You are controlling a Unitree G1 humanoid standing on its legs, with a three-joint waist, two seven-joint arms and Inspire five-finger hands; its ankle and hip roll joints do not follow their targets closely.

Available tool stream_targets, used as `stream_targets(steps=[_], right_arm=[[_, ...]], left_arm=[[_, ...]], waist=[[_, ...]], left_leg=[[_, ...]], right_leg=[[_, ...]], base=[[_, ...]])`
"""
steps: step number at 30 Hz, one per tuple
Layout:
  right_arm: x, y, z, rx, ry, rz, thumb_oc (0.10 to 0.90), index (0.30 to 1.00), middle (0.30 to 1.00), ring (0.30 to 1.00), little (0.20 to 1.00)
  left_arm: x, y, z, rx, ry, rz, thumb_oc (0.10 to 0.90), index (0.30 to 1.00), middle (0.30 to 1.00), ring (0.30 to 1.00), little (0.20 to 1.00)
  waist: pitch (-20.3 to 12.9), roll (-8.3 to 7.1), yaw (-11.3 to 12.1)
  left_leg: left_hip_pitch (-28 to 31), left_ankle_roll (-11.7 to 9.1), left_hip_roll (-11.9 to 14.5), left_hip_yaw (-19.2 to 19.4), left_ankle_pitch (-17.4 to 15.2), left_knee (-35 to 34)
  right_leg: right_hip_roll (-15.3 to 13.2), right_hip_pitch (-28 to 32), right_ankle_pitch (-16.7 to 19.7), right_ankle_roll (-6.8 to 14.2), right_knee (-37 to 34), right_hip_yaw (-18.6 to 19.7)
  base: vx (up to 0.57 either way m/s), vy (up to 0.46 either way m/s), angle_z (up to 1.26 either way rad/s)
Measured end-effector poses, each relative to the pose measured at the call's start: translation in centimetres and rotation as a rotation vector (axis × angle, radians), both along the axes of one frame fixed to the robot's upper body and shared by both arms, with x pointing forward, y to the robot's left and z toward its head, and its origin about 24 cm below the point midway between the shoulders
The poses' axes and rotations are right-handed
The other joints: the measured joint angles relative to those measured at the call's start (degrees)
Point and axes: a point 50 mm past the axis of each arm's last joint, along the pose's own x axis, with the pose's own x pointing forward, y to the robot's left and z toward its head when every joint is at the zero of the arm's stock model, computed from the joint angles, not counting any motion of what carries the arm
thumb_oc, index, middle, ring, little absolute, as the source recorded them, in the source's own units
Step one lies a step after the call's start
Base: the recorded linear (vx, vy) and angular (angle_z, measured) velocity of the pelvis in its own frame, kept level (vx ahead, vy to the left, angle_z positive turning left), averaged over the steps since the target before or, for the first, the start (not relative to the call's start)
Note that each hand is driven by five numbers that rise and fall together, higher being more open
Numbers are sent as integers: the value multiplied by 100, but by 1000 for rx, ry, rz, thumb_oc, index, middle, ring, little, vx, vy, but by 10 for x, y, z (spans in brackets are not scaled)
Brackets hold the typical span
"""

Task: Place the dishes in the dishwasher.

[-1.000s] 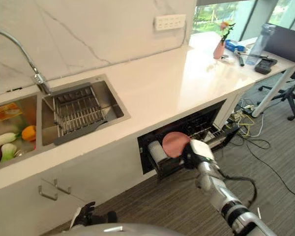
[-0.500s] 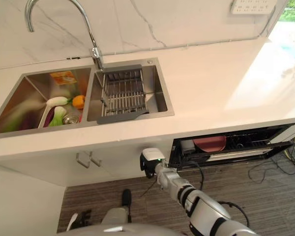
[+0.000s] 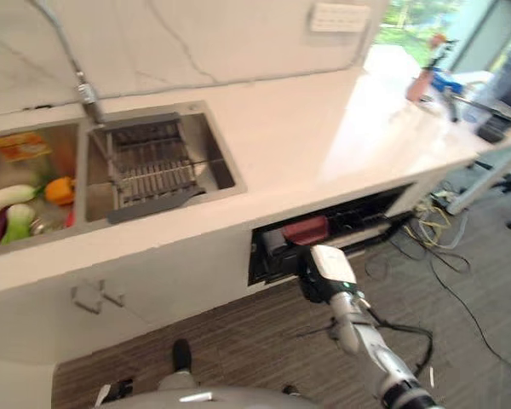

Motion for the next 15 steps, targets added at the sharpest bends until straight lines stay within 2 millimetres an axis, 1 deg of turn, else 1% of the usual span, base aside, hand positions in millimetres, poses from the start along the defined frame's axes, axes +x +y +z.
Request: stream_targets(steps=[1,3,5,7,8,10,11,12,13,14,15], right_arm=[[-8,-9,-5,-19,21,-26,400,300,300,300,300],[-23,-20,-16,-33,69,-87,400,300,300,300,300],[-37,-27,-36,-39,155,-170,400,300,300,300,300],[-48,-35,-58,-43,249,-266,400,300,300,300,300],[-51,-40,-69,-60,308,-309,400,300,300,300,300],[-51,-49,-76,-92,350,-358,400,300,300,300,300],[-42,-53,-73,-89,323,-391,400,300,300,300,300],[-31,-55,-69,-85,289,-408,400,300,300,300,300],[-12,-56,-59,-77,232,-414,400,300,300,300,300],[8,-56,-47,-83,163,-401,400,300,300,300,300],[32,-56,-31,-92,85,-381,400,300,300,300,300]], left_arm=[[-2,0,0,8,5,5,800,900,900,900,900],[-5,2,0,17,13,6,800,900,900,900,900],[-11,1,-1,19,28,5,800,900,900,900,900],[-9,-4,-2,9,36,-30,800,900,900,900,900],[-7,-10,-3,-3,34,-63,800,900,900,900,900],[1,-21,-4,-33,8,-118,800,900,900,900,900],[8,-28,-3,-50,-19,-152,800,900,900,900,900],[14,-33,-3,-59,-41,-171,800,900,900,900,900],[21,-39,-2,-73,-70,-193,800,900,900,900,900],[30,-44,0,-82,-106,-207,800,900,900,900,900],[42,-48,3,-91,-148,-231,800,900,900,900,900]], waist=[[-5,14,-37],[-9,25,-175],[-71,69,-290],[-97,198,-314],[-122,317,-301],[-112,562,-209],[-37,725,-154],[57,814,-147],[217,1008,-132],[380,1160,-130],[629,1308,-92]], left_leg=[[63,-9,20,34,16,0],[122,-9,31,44,22,0],[160,-16,58,46,26,-1],[142,-26,83,56,33,-1],[94,-31,84,53,36,-1],[-42,-30,64,24,47,2],[-150,-60,65,-15,129,2],[-249,-57,63,-28,153,4],[-373,-42,62,-46,236,11],[-513,-39,67,-59,276,17],[-614,-91,61,-67,311,14]], right_leg=[[-1,-23,53,44,4,24],[24,-29,75,71,6,134],[40,-29,76,74,6,213],[59,-72,97,103,9,227],[59,-125,111,112,23,227],[51,-262,163,110,33,223],[58,-389,204,108,42,234],[84,-482,248,110,43,234],[88,-609,304,109,54,239],[90,-748,361,107,60,242],[83,-822,453,110,32,248]], base=[[-10,-27,-57],[-12,-17,-38],[-32,-4,-18],[-66,15,-8],[-146,35,0],[-225,59,-1],[-287,69,-3],[-274,66,-3],[-212,49,-1],[-146,42,-2],[-143,42,4]])
